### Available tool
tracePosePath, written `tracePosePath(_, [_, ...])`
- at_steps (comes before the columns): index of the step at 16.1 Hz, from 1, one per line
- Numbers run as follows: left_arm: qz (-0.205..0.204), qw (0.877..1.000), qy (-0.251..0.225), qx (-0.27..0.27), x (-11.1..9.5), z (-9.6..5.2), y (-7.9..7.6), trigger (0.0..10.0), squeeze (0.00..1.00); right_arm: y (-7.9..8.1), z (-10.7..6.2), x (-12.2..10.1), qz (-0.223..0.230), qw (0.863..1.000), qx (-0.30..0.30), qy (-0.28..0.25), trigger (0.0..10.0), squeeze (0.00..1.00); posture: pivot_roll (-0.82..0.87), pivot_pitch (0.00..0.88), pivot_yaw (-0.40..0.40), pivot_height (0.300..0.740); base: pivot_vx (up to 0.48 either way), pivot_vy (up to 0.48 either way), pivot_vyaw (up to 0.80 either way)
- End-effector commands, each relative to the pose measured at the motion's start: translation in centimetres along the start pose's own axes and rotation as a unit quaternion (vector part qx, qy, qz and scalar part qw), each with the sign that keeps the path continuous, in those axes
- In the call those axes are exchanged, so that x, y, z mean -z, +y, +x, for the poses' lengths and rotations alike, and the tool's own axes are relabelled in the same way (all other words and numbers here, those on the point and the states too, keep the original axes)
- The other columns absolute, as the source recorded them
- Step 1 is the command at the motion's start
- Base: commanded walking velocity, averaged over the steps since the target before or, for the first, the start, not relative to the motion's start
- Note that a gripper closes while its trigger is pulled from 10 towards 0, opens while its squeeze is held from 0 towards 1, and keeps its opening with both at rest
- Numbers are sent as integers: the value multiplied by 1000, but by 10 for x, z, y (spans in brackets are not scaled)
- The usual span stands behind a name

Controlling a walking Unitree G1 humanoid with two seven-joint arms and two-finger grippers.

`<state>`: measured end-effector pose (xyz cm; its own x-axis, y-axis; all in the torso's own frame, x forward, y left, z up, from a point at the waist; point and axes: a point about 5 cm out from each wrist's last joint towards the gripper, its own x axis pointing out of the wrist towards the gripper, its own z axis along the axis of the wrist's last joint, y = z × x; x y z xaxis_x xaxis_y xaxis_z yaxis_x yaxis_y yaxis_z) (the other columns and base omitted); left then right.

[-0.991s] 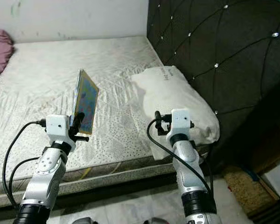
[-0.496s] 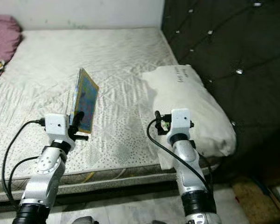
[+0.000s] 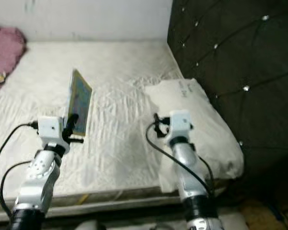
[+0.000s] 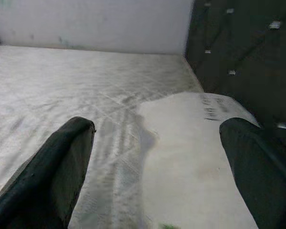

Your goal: Clean up the room

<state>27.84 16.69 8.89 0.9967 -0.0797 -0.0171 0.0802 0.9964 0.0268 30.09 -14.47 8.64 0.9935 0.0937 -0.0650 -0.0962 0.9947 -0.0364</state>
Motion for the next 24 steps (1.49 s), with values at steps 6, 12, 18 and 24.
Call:
tracePosePath(6, [1, 1000, 6, -26, 4, -5, -1, 10000, 0, -8, -2, 2, 2, 1000, 15, 4, 10000, 0, -19, 0, -18, 740, 42, 0, 414])
tracePosePath(12, [-2, 1000, -1, -10, 3, -10, -2, 10000, 0, -7, -2, 4, 4, 1000, 13, 6, 10000, 0, -14, 0, -23, 740, 0, 0, 0])
tracePosePath(18, [-25, 999, 19, 21, 1, -11, -14, 10000, 0, -8, 1, 2, 6, 1000, 14, 3, 10000, 0, -13, 0, -19, 740, 0, 0, 0])
tracePosePath(24, [-37, 999, -1, 26, -3, -11, -11, 10000, 0, -4, 3, 1, 8, 1000, 9, 1, 10000, 0, -16, 0, -25, 740, 0, 0, 0])
